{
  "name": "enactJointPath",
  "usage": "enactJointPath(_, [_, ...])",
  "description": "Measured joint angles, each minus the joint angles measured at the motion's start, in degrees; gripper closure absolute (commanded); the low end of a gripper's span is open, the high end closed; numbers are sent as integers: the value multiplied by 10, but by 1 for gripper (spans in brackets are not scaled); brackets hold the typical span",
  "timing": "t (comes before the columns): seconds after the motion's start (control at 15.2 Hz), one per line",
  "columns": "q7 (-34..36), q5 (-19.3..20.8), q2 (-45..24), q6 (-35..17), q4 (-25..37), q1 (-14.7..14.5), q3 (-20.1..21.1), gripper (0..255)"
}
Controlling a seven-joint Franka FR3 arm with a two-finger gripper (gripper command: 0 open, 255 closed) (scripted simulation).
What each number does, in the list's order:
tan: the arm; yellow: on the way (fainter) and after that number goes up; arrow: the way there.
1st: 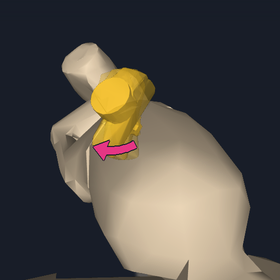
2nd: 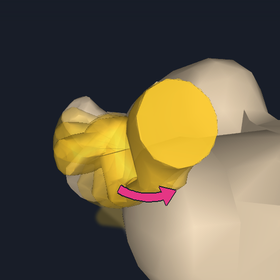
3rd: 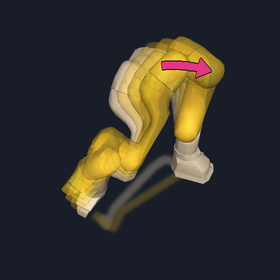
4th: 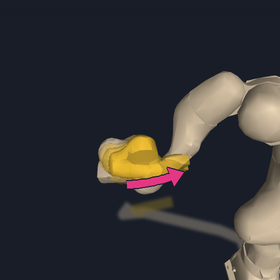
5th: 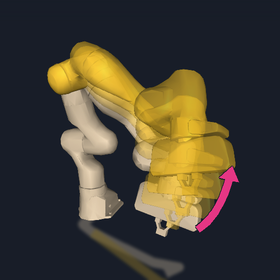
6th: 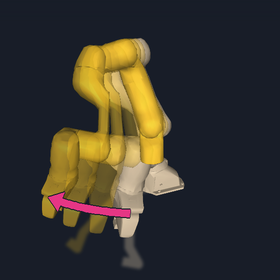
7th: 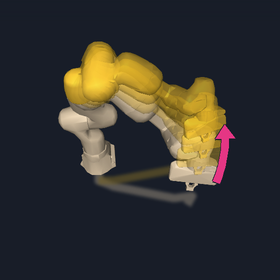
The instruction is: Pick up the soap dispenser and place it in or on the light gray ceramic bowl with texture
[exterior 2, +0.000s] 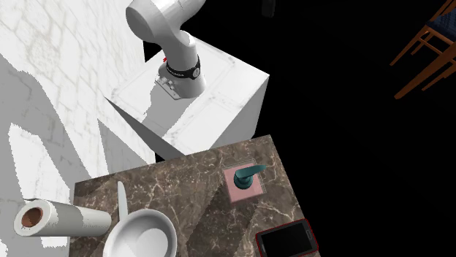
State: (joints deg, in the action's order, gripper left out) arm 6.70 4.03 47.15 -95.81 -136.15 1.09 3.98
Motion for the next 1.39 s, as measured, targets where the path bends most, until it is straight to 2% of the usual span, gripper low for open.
enactJointPath(0.2, [-21, 8, 1, -15, -11, 2, -18, 0])
enactJointPath(0.66, [-136, 49, -16, -121, -78, 15, -118, 0])
enactJointPath(1.06, [-242, 73, -73, -215, -95, 20, -211, 0])
enactJointPath(1.39, [-338, 70, -149, -293, -82, 7, -295, 0])
